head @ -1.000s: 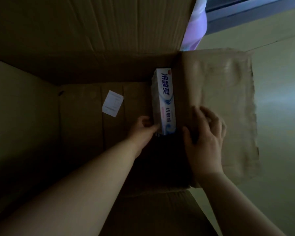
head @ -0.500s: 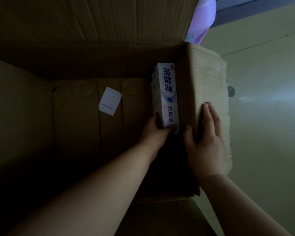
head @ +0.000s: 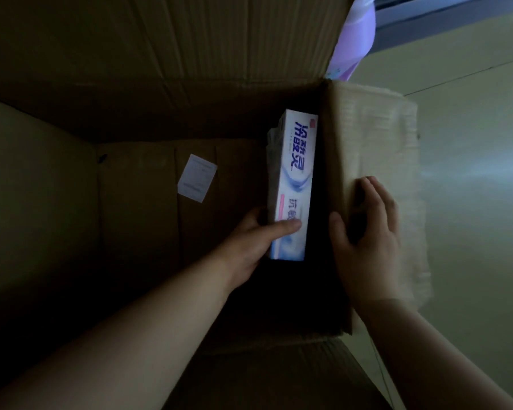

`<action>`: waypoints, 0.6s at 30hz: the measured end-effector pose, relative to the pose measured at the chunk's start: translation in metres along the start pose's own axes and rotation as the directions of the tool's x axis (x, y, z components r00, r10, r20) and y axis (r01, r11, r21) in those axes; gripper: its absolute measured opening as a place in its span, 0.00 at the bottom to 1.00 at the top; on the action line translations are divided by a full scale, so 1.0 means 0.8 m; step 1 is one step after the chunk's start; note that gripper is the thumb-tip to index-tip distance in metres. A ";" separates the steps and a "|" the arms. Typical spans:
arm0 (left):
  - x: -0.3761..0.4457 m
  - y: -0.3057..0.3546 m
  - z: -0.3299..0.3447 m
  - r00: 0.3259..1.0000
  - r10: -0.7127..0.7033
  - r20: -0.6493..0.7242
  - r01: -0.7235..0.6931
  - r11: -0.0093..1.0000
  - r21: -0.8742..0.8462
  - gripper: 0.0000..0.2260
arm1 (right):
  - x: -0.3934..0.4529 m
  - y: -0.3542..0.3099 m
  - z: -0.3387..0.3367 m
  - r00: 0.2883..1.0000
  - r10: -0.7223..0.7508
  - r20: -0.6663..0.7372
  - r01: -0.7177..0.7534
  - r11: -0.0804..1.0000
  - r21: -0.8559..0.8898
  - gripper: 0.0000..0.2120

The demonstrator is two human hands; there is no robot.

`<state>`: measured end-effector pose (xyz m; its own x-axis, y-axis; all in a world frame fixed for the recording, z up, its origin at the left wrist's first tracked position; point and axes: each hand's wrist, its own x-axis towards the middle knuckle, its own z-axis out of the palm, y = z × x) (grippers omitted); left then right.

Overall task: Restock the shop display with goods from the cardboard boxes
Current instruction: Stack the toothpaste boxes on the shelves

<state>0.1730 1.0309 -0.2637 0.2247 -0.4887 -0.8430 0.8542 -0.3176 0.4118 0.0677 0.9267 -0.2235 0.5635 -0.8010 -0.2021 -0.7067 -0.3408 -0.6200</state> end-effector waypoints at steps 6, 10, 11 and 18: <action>-0.086 0.034 -0.003 0.983 0.078 0.166 -0.091 0.993 0.073 0.31 | 0.004 -0.053 -0.034 0.944 0.109 0.311 -0.192 0.949 0.249 0.40; -0.096 0.043 0.023 0.968 0.074 0.239 -0.109 0.985 0.137 0.31 | 0.018 -0.061 -0.058 0.826 0.111 0.552 -0.480 0.653 0.586 0.37; -0.091 0.043 0.026 0.968 0.054 0.245 -0.094 0.984 0.152 0.34 | 0.021 -0.063 -0.065 0.828 0.084 0.554 -0.479 0.620 0.621 0.33; -0.011 0.038 -0.004 0.975 -0.134 -0.180 0.184 0.935 0.303 0.16 | 0.036 -0.040 -0.070 0.781 0.278 0.559 -0.620 0.456 0.639 0.20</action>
<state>0.1989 1.0281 -0.2448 0.1893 -0.2876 -0.9389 0.6982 -0.6329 0.3346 0.0826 0.8872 -0.1666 0.4828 -0.4453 -0.7541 -0.3985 0.6550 -0.6420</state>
